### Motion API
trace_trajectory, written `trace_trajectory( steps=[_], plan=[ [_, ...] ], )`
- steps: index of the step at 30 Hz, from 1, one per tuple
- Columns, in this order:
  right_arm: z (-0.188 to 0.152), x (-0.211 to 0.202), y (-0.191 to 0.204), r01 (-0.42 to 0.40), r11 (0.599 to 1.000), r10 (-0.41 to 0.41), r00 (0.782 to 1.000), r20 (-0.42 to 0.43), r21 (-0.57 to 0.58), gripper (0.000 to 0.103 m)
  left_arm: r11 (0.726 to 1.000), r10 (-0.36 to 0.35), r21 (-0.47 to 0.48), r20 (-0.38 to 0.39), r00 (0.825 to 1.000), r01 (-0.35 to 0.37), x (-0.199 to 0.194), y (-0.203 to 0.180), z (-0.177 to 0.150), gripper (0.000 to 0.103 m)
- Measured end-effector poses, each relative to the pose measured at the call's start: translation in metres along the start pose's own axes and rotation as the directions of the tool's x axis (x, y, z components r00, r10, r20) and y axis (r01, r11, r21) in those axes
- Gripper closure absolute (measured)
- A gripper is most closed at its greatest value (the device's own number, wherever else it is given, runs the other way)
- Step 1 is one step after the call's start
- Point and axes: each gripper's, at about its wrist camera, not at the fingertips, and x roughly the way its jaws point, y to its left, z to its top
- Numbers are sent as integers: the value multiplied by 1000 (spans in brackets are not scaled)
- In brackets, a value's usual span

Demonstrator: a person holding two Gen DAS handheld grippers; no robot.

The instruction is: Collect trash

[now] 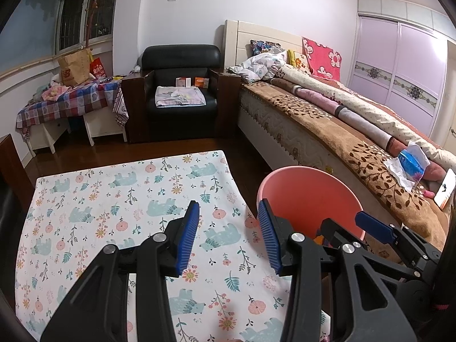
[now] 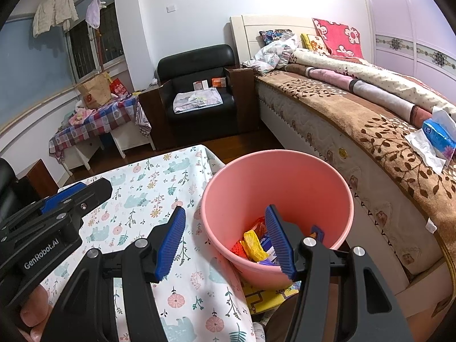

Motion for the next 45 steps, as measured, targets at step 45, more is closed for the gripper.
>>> trace_trajectory(
  steps=[45],
  plan=[
    [0, -2, -1, 3, 1000, -3, 1000, -4, -5, 45, 1000, -7, 2, -14, 1000, 7, 5, -4, -7, 59]
  ],
)
